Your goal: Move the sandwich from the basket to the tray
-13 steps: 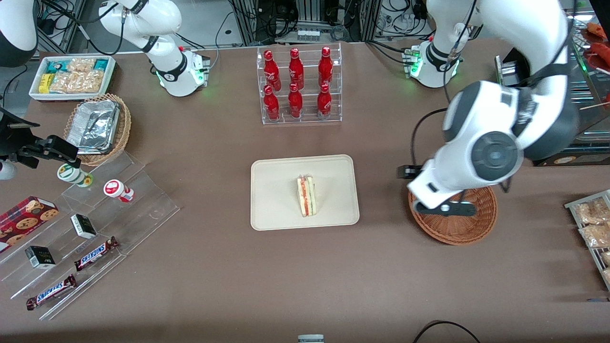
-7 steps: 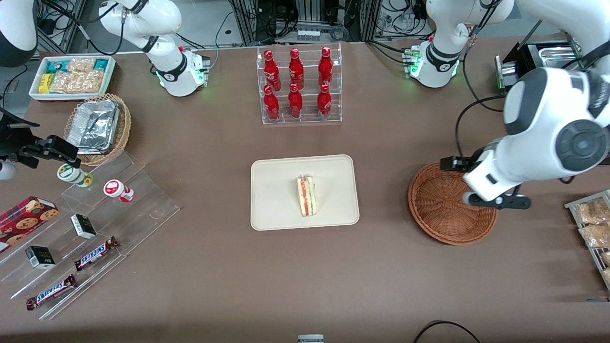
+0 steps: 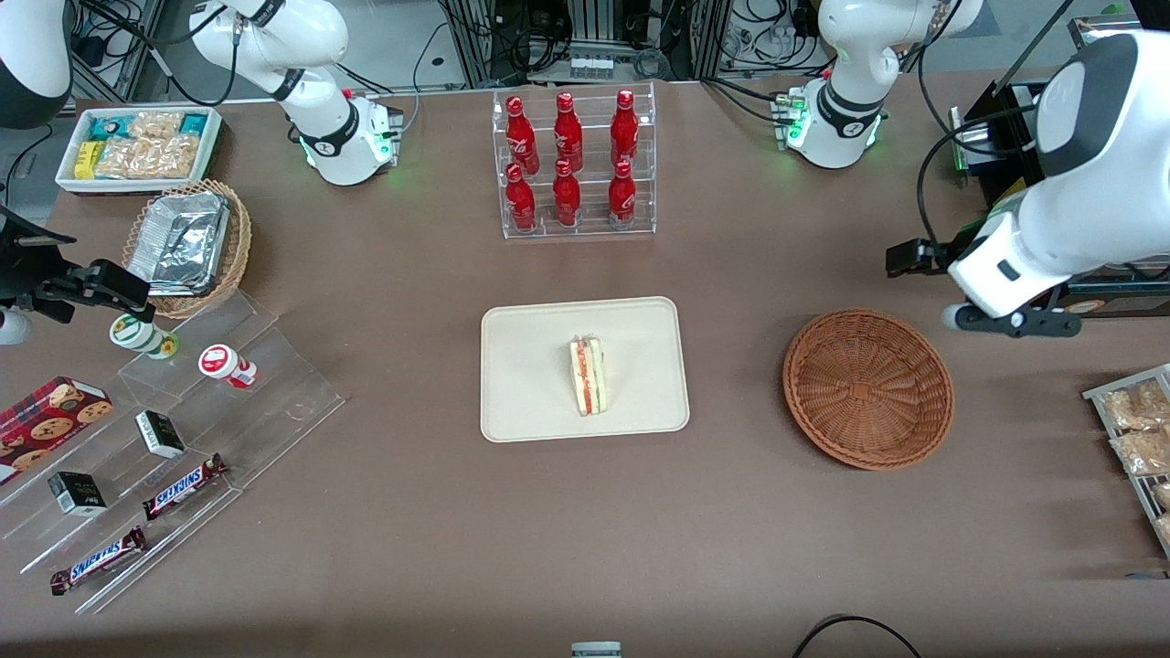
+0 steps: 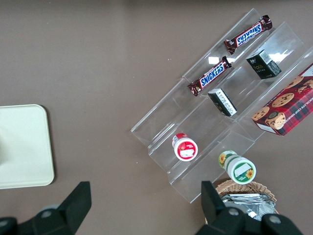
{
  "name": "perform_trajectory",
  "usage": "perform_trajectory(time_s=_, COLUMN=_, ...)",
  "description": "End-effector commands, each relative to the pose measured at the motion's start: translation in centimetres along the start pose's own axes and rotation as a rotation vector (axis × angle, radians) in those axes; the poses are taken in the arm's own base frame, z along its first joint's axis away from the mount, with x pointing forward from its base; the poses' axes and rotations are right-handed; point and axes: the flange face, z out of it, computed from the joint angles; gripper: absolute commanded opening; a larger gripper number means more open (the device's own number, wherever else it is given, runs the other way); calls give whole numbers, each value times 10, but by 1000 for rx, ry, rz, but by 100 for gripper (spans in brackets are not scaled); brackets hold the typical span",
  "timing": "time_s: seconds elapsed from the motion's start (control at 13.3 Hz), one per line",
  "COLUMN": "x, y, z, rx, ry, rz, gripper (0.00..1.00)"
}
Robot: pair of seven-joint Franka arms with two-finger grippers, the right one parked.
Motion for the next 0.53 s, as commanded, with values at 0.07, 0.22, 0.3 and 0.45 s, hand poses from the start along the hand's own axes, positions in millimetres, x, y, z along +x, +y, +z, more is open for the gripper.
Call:
perform_trajectory(time_s=0.07, x=-47, y=-8, z=-27, rx=38, ry=-4, rz=-11, gripper=100)
perform_trajectory(time_s=0.22, x=-63, y=-13, z=-39, rx=50, ry=-5, rz=-24, gripper=100)
perform_trajectory(time_s=0.3, x=-65, y=-13, z=-44, rx=50, ry=-3, rz=-25, gripper=100)
perform_trajectory(time_s=0.45, x=-65, y=-14, z=-46, rx=51, ry=1, rz=-25, gripper=100)
